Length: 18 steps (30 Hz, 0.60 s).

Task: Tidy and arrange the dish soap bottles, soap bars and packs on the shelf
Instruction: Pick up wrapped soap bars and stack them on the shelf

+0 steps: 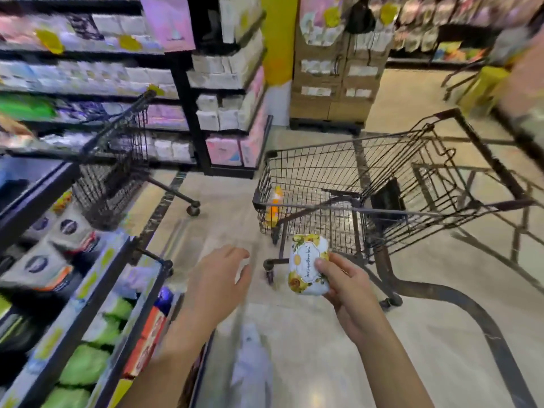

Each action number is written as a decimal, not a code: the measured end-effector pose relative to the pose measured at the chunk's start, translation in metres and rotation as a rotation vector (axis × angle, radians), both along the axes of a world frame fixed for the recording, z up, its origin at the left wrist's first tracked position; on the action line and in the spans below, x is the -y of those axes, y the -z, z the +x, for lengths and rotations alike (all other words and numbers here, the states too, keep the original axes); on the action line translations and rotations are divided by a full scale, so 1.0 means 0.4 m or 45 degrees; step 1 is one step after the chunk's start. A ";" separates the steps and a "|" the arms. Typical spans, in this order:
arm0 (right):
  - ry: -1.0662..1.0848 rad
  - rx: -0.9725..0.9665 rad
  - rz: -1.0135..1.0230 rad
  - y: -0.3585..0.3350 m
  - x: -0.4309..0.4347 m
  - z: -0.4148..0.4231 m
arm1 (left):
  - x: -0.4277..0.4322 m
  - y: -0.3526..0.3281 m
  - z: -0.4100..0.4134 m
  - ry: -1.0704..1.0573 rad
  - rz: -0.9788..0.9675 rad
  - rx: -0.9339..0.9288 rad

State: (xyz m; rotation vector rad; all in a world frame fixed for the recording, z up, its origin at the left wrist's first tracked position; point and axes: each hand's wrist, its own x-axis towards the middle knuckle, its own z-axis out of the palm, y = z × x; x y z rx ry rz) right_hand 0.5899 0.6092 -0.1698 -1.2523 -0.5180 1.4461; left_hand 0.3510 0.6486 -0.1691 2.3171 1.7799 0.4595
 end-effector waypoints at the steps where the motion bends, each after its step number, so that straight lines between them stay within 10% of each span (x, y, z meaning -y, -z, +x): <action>1: 0.012 -0.008 0.000 0.007 -0.061 0.001 | -0.063 0.008 0.002 0.001 0.010 -0.004; 18: 0.159 -0.016 -0.309 0.163 -0.896 0.077 | -0.981 0.210 0.078 -0.036 -0.300 -0.047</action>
